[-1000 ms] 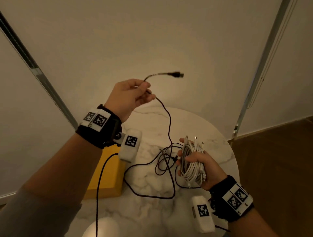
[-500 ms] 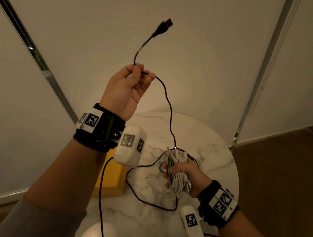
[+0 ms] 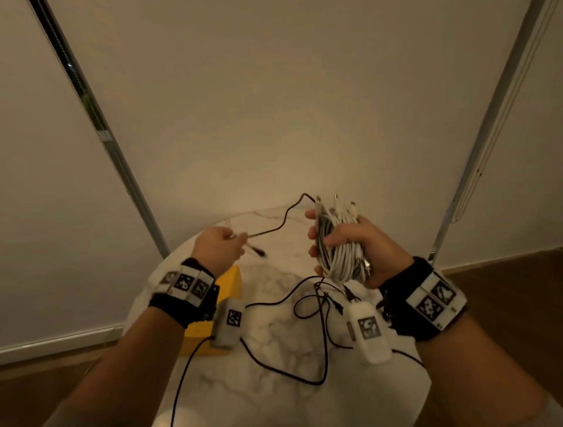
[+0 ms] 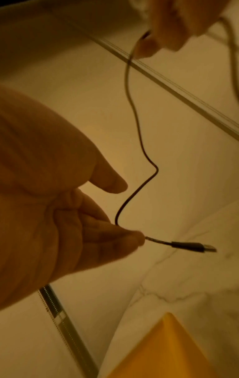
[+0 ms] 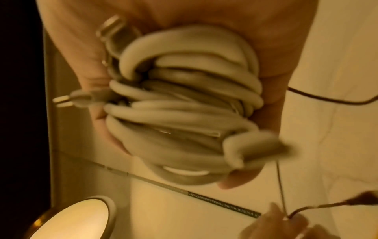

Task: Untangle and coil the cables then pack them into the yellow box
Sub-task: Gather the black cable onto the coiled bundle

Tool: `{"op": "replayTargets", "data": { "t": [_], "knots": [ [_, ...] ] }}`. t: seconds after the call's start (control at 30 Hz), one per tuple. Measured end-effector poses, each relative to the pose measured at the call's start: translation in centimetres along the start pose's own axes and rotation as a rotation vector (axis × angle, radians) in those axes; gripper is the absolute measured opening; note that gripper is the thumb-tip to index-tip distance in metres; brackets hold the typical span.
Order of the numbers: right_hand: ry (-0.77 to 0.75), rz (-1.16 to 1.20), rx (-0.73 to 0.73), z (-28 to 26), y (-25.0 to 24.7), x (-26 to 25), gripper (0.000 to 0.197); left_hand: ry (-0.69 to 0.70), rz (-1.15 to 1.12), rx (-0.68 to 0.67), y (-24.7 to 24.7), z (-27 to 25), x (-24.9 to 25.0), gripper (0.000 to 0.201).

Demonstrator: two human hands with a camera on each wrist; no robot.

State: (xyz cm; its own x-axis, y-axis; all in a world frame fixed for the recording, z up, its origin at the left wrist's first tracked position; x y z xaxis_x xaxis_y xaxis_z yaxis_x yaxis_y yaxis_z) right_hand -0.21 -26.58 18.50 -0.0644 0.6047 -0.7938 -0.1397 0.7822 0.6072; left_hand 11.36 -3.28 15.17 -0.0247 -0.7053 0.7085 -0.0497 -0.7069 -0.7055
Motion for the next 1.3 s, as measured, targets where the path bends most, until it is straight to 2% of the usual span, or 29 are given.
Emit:
{"op": "replayTargets", "data": {
  "t": [0.07, 0.23, 0.3, 0.37, 0.47, 0.57, 0.63, 0.67, 0.77, 0.8, 0.83, 0.97, 1.1, 1.2, 1.3],
  "knots": [
    [0.041, 0.007, -0.057, 0.8, 1.5, -1.0, 0.052, -0.035, 0.114, -0.08, 1.2, -0.5, -1.0, 0.087],
    [0.183, 0.008, -0.168, 2.4, 4.1, -1.1, 0.049, 0.18, 0.121, -0.221, 4.2, -3.2, 0.4, 0.098],
    [0.216, 0.027, -0.207, 2.7, 4.9, -1.4, 0.048, 0.187, 0.119, -0.239, 5.0, -3.5, 0.6, 0.104],
    [0.231, 0.04, -0.248, 3.0, 5.6, -2.2, 0.048, 0.132, 0.121, -0.264, 5.5, -3.4, 0.6, 0.104],
    [0.217, -0.055, -0.294, 3.4, 7.0, -4.1, 0.052, 0.147, 0.156, -0.242, 5.8, -3.8, 0.9, 0.097],
    [0.188, -0.157, -0.321, 3.9, 8.8, -6.0, 0.053, 0.24, 0.138, -0.257, 6.2, -4.3, 2.3, 0.08],
    [0.173, -0.192, -0.331, 4.2, 10.0, -6.8, 0.048, 0.325, 0.129, -0.253, 6.7, -4.8, 3.7, 0.078],
    [0.166, -0.202, -0.334, 4.4, 10.6, -7.1, 0.045, 0.357, 0.127, -0.235, 7.1, -4.6, 4.0, 0.071],
    [0.141, -0.177, -0.347, 4.8, 11.9, -7.8, 0.039, 0.387, 0.142, -0.192, 7.8, -4.4, 5.4, 0.012],
    [0.128, -0.163, -0.354, 5.0, 12.2, -8.1, 0.036, 0.391, 0.138, -0.192, 7.7, -4.5, 5.9, 0.009],
    [0.113, -0.157, -0.356, 5.1, 12.5, -8.5, 0.034, 0.384, 0.138, -0.193, 7.8, -4.5, 6.1, 0.017],
    [0.022, -0.203, -0.325, 5.3, 12.5, -10.5, 0.033, 0.358, 0.164, -0.236, 8.1, -4.5, 4.8, 0.021],
    [-0.029, -0.277, -0.234, 5.8, 11.3, -11.6, 0.039, 0.375, 0.157, -0.252, 7.8, -4.0, 3.9, 0.018],
    [-0.028, -0.387, -0.112, 6.3, 10.0, -11.0, 0.043, 0.314, -0.046, -0.23, 6.7, -3.8, 4.3, 0.025],
    [-0.025, -0.462, -0.04, 6.5, 8.0, -9.5, 0.042, 0.216, -0.298, -0.164, 4.6, -3.2, 4.9, 0.022]
  ]
}}
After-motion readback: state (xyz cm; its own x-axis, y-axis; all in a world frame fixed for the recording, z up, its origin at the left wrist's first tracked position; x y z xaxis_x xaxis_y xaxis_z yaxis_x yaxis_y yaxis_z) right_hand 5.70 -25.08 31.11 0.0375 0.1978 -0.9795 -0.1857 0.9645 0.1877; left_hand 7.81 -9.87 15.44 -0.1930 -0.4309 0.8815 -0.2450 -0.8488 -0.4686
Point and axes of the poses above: each hand's wrist, its own z-axis towards the middle knuckle, its own y-axis out of the palm, x = y × z, the point moved 2 cm from there along z, towards the middle knuckle, and after that the axes turned 12 degrees about z, right-handed, at the moved point
